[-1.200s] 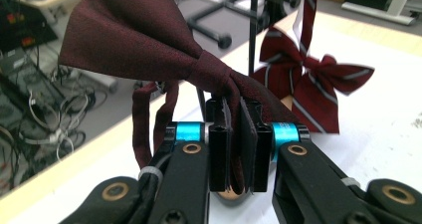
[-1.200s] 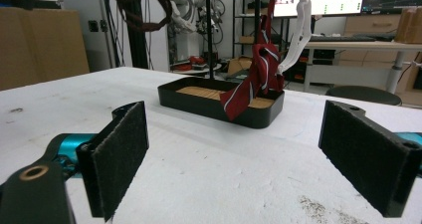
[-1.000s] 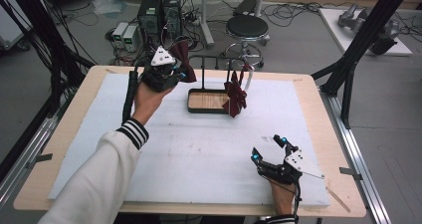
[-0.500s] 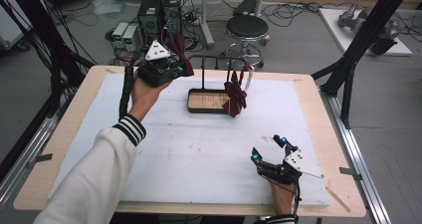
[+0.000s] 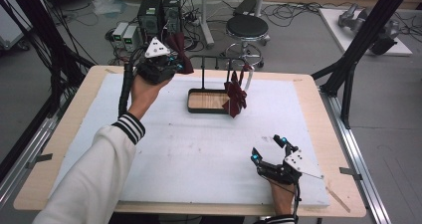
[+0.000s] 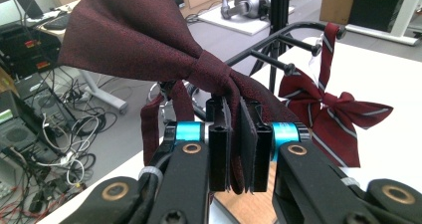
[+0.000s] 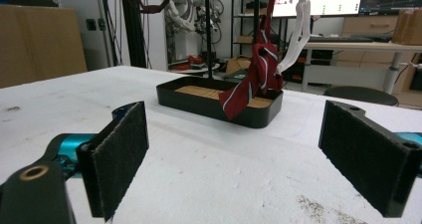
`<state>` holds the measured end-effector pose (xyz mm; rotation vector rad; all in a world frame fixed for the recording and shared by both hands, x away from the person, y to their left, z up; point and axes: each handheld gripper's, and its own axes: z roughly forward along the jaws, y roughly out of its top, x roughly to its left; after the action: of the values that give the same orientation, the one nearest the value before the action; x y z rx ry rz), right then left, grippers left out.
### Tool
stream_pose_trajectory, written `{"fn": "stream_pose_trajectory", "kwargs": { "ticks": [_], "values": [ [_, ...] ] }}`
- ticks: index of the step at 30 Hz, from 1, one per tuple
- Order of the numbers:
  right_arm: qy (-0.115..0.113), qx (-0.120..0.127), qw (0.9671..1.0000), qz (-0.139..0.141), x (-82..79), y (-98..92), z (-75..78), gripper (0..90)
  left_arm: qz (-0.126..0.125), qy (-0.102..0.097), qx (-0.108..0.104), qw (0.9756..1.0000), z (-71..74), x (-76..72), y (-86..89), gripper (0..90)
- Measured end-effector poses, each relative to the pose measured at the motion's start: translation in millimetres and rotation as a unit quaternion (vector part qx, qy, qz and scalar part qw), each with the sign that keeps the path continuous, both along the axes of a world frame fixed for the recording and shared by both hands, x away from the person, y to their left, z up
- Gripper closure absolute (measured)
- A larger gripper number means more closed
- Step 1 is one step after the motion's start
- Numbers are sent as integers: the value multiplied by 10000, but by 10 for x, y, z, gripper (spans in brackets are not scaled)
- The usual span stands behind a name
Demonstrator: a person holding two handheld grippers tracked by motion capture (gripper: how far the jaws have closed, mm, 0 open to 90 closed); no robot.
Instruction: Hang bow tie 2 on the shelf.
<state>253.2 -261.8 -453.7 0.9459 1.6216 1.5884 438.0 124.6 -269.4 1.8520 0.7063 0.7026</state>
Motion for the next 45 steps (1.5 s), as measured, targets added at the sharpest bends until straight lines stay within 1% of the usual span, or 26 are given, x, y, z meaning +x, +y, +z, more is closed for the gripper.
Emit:
{"fn": "stream_pose_trajectory", "kwargs": {
  "ticks": [2, 7, 13, 19, 25, 32, 45],
  "values": [
    [0, 1, 10000, -1, -1, 0, 0, 114, -41, -13, -28, 10000, -6, 19, -29, 832],
    [-2, 6, 10000, 7, 1, -3, -2, 114, -139, -9, 24, 9999, -70, 58, -120, 832],
    [-2, 31, 10000, 6, -2, -6, -3, 114, -278, 95, 85, 9995, -151, 97, -198, 832],
    [6, 32, 10000, -2, -3, -6, -2, 114, -405, 206, 35, 9990, -255, 117, -255, 832],
    [6, 31, 10000, -1, -2, -7, -2, 114, -415, 332, 86, 9986, -380, 135, -271, 832],
    [0, 29, 10000, -1, -2, -6, -2, 114, -453, 400, 222, 9979, -459, 150, -302, 832],
    [-4, 23, 10000, 1, -3, -7, -2, 114, -528, 597, 235, 9965, -663, 174, -264, 831]
  ]
}}
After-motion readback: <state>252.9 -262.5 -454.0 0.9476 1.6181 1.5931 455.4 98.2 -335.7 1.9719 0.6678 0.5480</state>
